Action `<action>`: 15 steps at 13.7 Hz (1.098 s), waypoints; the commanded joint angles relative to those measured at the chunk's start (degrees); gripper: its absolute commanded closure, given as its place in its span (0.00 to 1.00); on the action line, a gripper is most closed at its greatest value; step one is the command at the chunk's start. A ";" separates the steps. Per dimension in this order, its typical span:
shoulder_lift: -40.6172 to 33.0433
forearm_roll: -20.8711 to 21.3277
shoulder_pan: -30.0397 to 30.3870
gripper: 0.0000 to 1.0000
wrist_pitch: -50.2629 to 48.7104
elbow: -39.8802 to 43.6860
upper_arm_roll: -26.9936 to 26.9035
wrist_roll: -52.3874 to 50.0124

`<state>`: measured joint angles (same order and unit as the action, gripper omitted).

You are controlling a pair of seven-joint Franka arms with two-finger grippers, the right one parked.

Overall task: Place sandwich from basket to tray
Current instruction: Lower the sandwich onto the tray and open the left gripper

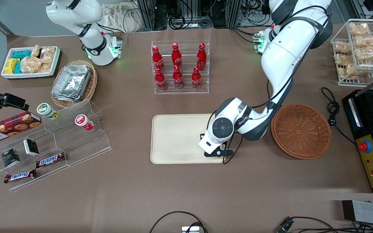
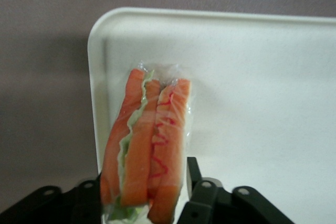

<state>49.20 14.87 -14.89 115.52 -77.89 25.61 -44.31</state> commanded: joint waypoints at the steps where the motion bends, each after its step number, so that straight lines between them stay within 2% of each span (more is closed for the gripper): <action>1: -3.05 1.30 0.39 0.00 -1.70 2.39 0.05 -1.65; 6: -13.68 1.13 7.14 0.00 -12.14 0.99 0.14 0.97; 8: -18.76 -1.23 10.83 0.00 -14.44 -1.28 0.14 6.93; 10: -25.44 -4.93 14.52 0.00 -15.06 -7.15 -0.64 13.60; 11: -28.78 -6.42 15.24 0.00 -14.98 -10.40 -2.22 16.86; 14: -37.84 -13.36 13.93 0.00 -14.80 -17.71 -12.40 28.89; 15: -40.04 -13.81 13.41 0.00 -15.06 -19.39 -15.13 32.41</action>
<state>16.69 3.61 -0.62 99.62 -89.81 15.38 -18.23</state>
